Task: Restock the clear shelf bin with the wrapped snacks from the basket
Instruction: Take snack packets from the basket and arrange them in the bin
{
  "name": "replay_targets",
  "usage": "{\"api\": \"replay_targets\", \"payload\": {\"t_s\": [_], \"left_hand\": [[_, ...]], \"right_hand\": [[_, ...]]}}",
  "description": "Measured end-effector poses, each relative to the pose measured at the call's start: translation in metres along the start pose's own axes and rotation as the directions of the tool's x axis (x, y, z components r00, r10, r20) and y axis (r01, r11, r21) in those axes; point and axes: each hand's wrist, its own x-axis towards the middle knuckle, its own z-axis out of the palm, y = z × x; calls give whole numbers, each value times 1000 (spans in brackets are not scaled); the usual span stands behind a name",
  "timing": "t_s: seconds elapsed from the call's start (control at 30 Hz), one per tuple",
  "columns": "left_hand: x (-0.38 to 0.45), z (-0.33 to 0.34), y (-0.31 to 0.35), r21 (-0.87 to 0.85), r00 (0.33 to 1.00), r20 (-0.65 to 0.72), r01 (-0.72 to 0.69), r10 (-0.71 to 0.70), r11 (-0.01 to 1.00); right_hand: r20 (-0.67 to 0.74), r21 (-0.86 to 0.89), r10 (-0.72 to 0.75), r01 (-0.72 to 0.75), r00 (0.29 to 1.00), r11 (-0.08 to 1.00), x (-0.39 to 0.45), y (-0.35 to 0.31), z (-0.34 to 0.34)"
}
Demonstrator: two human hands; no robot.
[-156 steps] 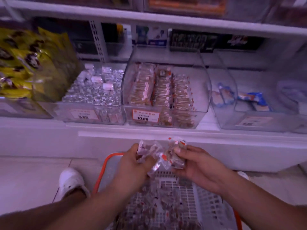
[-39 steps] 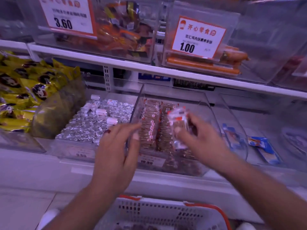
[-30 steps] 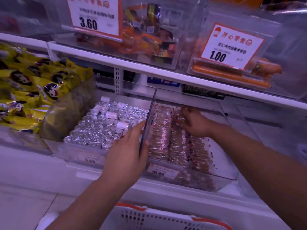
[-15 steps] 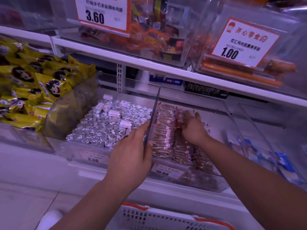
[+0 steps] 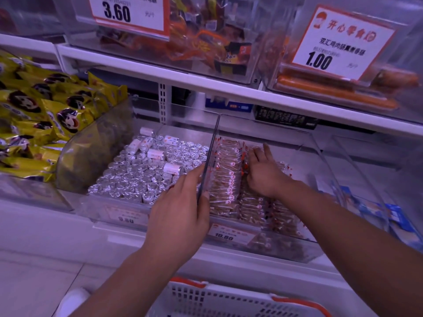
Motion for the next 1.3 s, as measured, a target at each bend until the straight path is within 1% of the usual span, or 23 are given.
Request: {"api": "replay_targets", "payload": {"t_s": [0.1,0.17,0.23,0.3,0.37,0.43,0.53,0.73,0.8,0.87,0.9,0.93,0.97,1.0,1.03,1.07,1.1,1.13,1.17,1.2,1.23,1.27,1.3], "left_hand": [[0,0,0,6,1000,-3,1,-1,1000],[-1,-1,1,6,1000,1,0,0,1000],[-1,-1,0,5,1000,5,-1,1,1000],[0,-1,0,5,1000,3,-2,2,1000],[0,-1,0,7,1000,1,-5,5,1000],[0,-1,0,4,1000,3,-12,12,1000],[-1,-1,-2,-3,1000,1,-18,18,1000],[1,1,-4,4,1000,2,-19,19,1000],[0,1,-4,-20,1000,-4,-10,10,1000],[-4,-4,1,-63,998,-44,-45,43,997],[-7,-7,4,-65,992,-85,-97,91,993],[-10,-10,7,-51,979,-131,-166,158,985],[-16,-11,11,-34,956,-171,-248,239,968],[-24,-10,15,-25,924,-198,-338,327,941],[-34,-6,19,-26,887,-205,-429,415,903],[-46,1,22,-40,851,-176,-509,496,860],[-61,11,23,-64,821,-106,-569,562,820],[-80,24,22,-98,798,6,-600,603,794],[-100,37,17,-135,775,165,-595,610,792],[-121,52,8,-152,740,356,-557,571,816],[-142,65,-5,-116,678,556,-510,481,852],[-162,78,-23,-34,585,731,-483,351,875],[-180,90,-43,56,483,849,-484,213,873]], "right_hand": [[-19,187,31,-27,999,982,-2,-1,-1],[-45,232,14,-3,999,973,-3,4,-5],[-44,166,2,5,999,986,-3,10,-8],[-31,14,-17,18,999,1000,-4,13,-7],[4,-66,-41,41,999,997,-6,13,-6],[33,-60,-48,50,998,997,-8,13,-4],[33,-27,-37,38,999,999,-8,13,-5],[-84,55,5,0,996,999,-23,12,-24],[-157,125,21,-1,987,992,-38,5,-38],[-331,275,53,42,942,960,-66,-4,-52],[-445,353,75,98,893,930,-88,-10,-57],[-564,393,78,184,822,901,-113,-16,-59],[-661,388,55,279,748,879,-141,-23,-55],[-714,372,15,362,700,855,-172,-29,-43],[-711,377,-30,417,703,827,-202,-37,-24],[-648,410,-76,432,758,803,-230,-43,3],[-523,457,-126,402,843,794,-256,-48,34],[-320,504,-170,319,932,802,-280,-52,67],[-36,539,-183,173,982,824,-299,-53,101],[280,525,-159,-12,947,851,-314,-51,134],[549,445,-108,-181,829,877,-326,-44,167],[720,348,-62,-283,691,894,-336,-37,196],[803,274,-24,-333,596,902,-345,-30,221]]}}
